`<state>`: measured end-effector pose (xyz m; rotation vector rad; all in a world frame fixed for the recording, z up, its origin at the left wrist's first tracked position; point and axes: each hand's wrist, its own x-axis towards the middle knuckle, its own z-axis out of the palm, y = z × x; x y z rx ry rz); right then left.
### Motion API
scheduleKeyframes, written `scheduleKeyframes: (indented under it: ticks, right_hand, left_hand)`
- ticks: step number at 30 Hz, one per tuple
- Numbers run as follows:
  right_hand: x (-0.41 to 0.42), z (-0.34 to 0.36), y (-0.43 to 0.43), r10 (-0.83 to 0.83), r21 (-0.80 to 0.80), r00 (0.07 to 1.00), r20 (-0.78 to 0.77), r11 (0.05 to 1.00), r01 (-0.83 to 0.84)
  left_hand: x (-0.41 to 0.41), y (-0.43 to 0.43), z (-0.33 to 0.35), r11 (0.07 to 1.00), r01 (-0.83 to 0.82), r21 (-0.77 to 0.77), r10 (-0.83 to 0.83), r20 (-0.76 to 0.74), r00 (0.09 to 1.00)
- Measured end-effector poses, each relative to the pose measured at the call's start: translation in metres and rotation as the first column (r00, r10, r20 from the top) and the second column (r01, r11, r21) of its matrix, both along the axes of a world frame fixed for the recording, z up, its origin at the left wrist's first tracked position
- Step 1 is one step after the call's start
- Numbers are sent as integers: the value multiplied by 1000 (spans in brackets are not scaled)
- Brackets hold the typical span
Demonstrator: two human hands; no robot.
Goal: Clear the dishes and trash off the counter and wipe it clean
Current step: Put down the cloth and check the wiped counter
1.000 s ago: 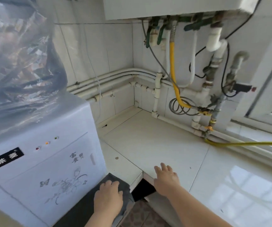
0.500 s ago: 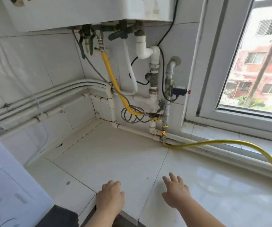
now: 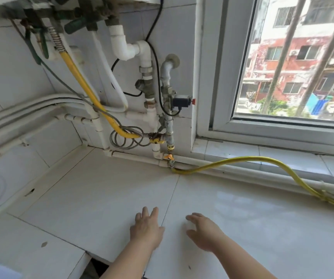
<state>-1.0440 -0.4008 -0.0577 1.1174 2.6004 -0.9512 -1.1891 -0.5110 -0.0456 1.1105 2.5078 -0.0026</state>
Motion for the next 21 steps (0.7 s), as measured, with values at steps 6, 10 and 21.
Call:
scheduleKeyframes:
  ticks: [6, 10, 21]
  right_hand:
    - [49, -4, 13, -290, 151, 957, -9, 946, 288]
    - [79, -6, 16, -447, 192, 889, 96, 885, 424]
    - [127, -1, -15, -660, 115, 751, 12, 747, 655]
  left_hand:
    - [9, 24, -11, 998, 68, -6, -68, -23, 997]
    - [20, 41, -7, 981, 188, 39, -189, 7, 982]
    - [93, 73, -8, 841, 536, 75, -541, 95, 836]
